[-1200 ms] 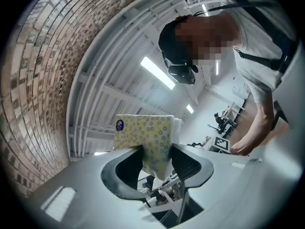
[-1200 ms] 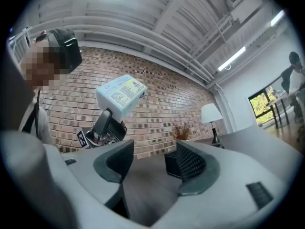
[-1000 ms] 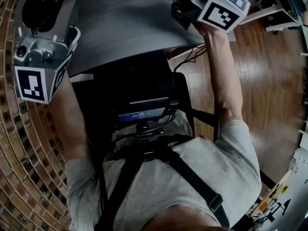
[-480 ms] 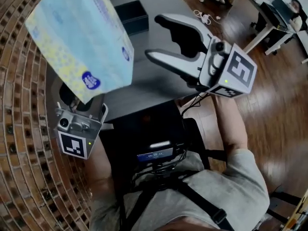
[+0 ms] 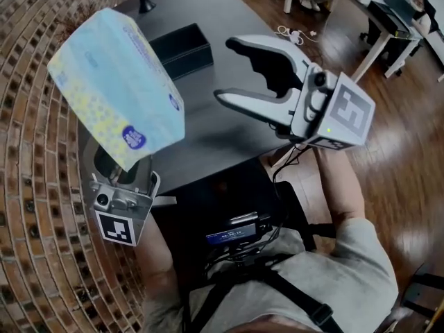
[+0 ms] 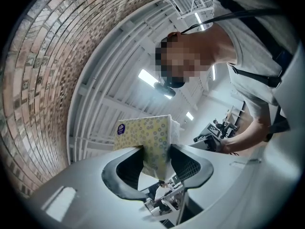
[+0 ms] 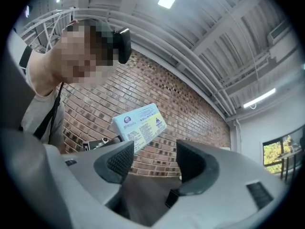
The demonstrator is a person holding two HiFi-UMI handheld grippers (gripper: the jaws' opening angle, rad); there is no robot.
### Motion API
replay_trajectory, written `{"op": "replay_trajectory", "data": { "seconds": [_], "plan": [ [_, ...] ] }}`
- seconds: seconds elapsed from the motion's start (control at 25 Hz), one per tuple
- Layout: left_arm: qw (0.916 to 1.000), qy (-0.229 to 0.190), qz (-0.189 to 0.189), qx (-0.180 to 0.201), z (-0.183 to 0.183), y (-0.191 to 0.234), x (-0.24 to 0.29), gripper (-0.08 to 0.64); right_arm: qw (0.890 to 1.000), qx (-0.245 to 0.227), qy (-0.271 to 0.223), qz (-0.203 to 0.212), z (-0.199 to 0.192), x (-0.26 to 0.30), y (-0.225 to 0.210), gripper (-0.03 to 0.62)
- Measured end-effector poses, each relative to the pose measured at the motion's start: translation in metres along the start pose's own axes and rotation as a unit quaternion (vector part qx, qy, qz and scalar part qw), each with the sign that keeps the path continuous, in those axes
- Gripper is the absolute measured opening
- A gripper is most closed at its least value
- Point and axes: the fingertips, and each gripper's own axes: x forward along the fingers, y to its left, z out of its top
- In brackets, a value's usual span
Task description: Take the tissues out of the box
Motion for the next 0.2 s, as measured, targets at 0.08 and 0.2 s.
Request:
{"op": "replay_trajectory", "data": {
  "seconds": [0.08,0.2],
  "plan": [
    [1.0000,-0.003,-0.001,-0.002,0.002,-0.001,0.001,0.188,1.000,-0.001,0.001,0.000,0.001,-0.001,0.000,0.278],
    [0.9999,-0.009,0.001,-0.011,0.003,-0.003,0.003,0.183,1.000,-0.013,-0.003,0.000,0.017,0.007,0.002,0.278]
  ]
}}
